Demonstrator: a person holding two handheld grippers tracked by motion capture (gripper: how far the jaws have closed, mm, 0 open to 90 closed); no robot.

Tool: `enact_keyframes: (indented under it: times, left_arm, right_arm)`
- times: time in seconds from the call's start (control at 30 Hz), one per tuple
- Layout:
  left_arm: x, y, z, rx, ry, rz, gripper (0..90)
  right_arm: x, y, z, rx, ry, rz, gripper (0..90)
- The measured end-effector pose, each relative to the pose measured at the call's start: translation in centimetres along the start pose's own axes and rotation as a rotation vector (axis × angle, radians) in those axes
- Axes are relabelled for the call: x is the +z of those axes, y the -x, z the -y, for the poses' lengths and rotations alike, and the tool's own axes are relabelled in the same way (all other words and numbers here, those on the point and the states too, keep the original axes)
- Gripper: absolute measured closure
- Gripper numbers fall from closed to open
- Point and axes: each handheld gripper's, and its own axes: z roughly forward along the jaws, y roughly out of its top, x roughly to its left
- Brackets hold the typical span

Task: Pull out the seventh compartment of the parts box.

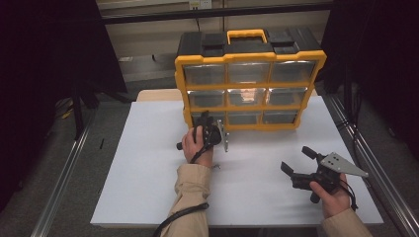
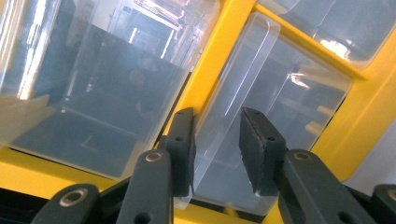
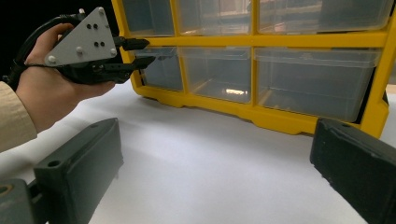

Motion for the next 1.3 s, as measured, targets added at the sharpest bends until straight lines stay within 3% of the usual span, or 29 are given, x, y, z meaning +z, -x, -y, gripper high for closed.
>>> enact_keyframes:
  times: [0.07,0.1,0.13,0.2,0.23,0.3,0.4,0.47,0.57,0.63,0.67,0.73,0.8,0.83,1.03,1.1,1.13,1.17,1.3]
  left_arm:
    - [0.0,0.1,0.0,0.000,-0.005,-0.010,67.4]
    - [-0.1,0.0,-0.1,0.028,-0.027,-0.013,68.8]
    - [0.0,0.2,-0.1,0.006,-0.008,-0.016,69.1]
    - [0.0,0.5,-0.4,0.027,-0.035,-0.042,69.7]
    - [0.1,0.7,-0.5,0.000,-0.034,-0.045,70.0]
    - [0.0,0.6,-0.7,0.007,-0.058,-0.044,70.4]
    - [0.0,0.6,-0.7,-0.004,-0.044,-0.044,71.3]
    - [-0.3,0.4,-0.6,0.013,-0.052,-0.032,73.2]
    - [-0.3,0.4,-0.6,0.002,-0.040,-0.024,73.6]
    - [-0.2,0.3,-0.6,0.019,-0.041,-0.017,73.5]
    - [-0.3,0.1,-0.7,0.053,-0.054,-0.017,73.5]
    - [-0.3,0.0,-0.7,0.055,-0.060,-0.021,73.5]
    - [-0.2,0.1,-0.6,0.036,-0.038,-0.006,73.8]
    - [-0.3,0.2,-0.6,0.021,-0.040,-0.021,73.9]
    - [-0.7,0.0,-0.6,0.034,-0.047,-0.015,73.9]
    - [-0.9,-0.2,-0.5,0.036,-0.042,0.004,73.9]
    - [-0.8,-0.1,-0.4,0.012,-0.022,0.010,73.9]
    - [-0.9,-0.4,-0.5,0.029,-0.038,0.017,73.9]
    - [-0.9,-0.3,-0.5,0.014,-0.033,0.022,74.0]
  right_arm:
    - [0.0,0.0,0.0,0.000,0.000,0.000,1.9]
    - [0.0,0.1,0.0,-0.008,-0.002,-0.007,1.9]
    - [0.0,0.0,0.0,0.001,-0.001,-0.002,2.0]
    - [0.0,0.1,0.0,-0.006,-0.005,-0.003,2.1]
    - [0.0,0.1,0.0,-0.015,-0.006,-0.007,2.1]
    - [0.0,0.0,0.0,0.002,0.000,0.001,2.1]
    - [0.0,0.1,0.0,0.001,0.000,0.000,2.1]
    - [-0.1,0.1,0.0,-0.011,-0.002,-0.008,2.1]
    - [0.0,0.1,0.0,0.005,-0.001,-0.003,2.1]
    - [0.0,0.1,0.0,0.002,0.000,-0.003,2.1]
    - [0.0,0.1,0.0,0.004,0.000,-0.004,2.1]
    - [-0.1,0.0,0.0,0.008,0.000,-0.002,2.1]
    - [-0.1,0.2,0.0,-0.006,-0.002,-0.008,2.1]
    - [-0.1,0.2,0.0,-0.007,-0.003,-0.009,2.1]
    - [0.0,0.1,0.0,0.004,0.001,-0.006,2.1]
    - [0.0,0.2,0.0,0.002,0.006,0.002,2.1]
    - [0.0,0.2,0.0,0.004,0.008,0.000,2.1]
    - [0.0,0.2,0.0,0.002,0.006,0.002,2.1]
    - [-0.1,0.1,0.0,-0.004,0.000,-0.007,2.1]
